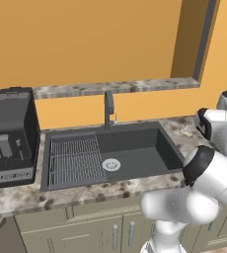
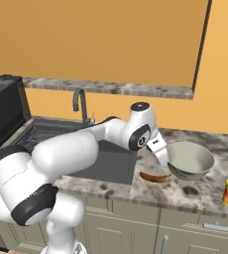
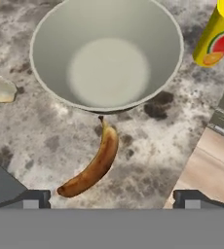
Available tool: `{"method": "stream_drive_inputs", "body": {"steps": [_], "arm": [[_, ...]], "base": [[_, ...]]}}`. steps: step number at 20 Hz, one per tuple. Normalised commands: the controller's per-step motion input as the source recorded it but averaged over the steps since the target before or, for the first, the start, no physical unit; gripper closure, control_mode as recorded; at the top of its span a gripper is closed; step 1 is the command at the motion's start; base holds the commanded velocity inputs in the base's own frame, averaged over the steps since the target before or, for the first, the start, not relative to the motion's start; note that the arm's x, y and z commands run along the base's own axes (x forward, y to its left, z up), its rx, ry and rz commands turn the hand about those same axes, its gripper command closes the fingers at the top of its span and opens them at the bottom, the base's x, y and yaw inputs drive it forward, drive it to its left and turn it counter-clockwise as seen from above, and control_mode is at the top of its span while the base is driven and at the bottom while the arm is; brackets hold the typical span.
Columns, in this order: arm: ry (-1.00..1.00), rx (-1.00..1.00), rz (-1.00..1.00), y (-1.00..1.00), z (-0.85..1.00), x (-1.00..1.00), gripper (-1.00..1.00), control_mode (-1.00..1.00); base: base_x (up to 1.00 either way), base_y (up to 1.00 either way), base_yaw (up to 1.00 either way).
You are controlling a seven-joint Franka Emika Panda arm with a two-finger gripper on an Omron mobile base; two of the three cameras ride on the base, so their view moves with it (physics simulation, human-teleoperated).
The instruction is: Remove the garlic and banana from the sink. Then move the bowl and cup from the counter to the sink for washing.
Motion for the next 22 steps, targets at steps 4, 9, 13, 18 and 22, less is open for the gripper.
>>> {"method": "stream_drive_inputs", "body": {"steps": [4, 9, 13, 18, 22], "arm": [[0.00, -0.15, 0.39, -0.01, 0.15, 0.00, -1.00, -1.00], [0.00, -0.14, 0.39, -0.07, 0.09, 0.05, -1.00, -1.00], [0.09, -0.15, 0.33, -0.01, 0.02, 0.17, -1.00, -1.00], [0.18, -0.19, 0.25, -0.03, 0.00, 0.21, -1.00, -1.00], [0.17, -0.18, 0.23, -0.10, 0.00, 0.16, -1.00, -1.00]], "base": [[0.00, 0.00, 0.00], [0.00, 0.00, 0.00], [0.00, 0.00, 0.00], [0.00, 0.00, 0.00], [0.00, 0.00, 0.00]]}}
